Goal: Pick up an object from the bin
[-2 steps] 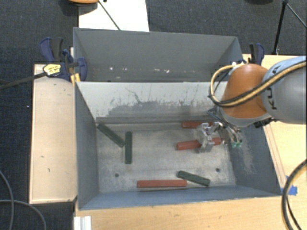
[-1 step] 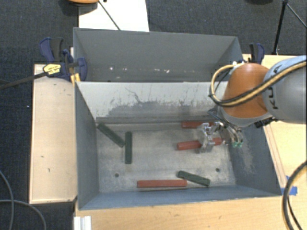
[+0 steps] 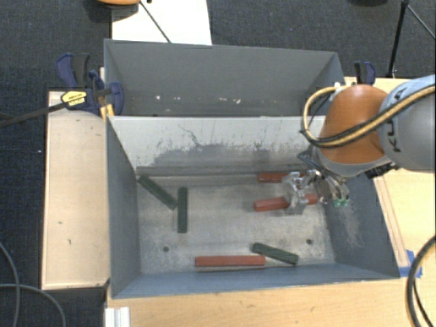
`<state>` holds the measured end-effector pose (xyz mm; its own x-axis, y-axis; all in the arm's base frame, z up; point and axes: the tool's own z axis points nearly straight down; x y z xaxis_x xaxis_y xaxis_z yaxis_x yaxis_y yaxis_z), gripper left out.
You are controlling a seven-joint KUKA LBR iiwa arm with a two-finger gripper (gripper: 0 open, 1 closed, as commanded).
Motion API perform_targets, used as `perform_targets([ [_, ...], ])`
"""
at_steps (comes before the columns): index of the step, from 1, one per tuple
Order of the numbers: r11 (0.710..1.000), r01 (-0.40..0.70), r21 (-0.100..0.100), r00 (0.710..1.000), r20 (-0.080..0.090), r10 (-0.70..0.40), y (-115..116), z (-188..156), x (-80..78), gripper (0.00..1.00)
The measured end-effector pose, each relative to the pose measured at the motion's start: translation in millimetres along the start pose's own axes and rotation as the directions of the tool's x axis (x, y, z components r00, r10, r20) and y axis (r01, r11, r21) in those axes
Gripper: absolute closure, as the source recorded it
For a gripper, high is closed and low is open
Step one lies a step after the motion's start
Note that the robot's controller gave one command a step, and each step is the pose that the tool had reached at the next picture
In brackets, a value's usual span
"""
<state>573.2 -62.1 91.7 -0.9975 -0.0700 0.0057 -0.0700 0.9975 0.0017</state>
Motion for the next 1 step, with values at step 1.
perform_targets([
  [1, 1.0, 0.0, 0.0, 1.0, 0.0, 0.0, 0.1, -21.2, 0.0, 1.0],
])
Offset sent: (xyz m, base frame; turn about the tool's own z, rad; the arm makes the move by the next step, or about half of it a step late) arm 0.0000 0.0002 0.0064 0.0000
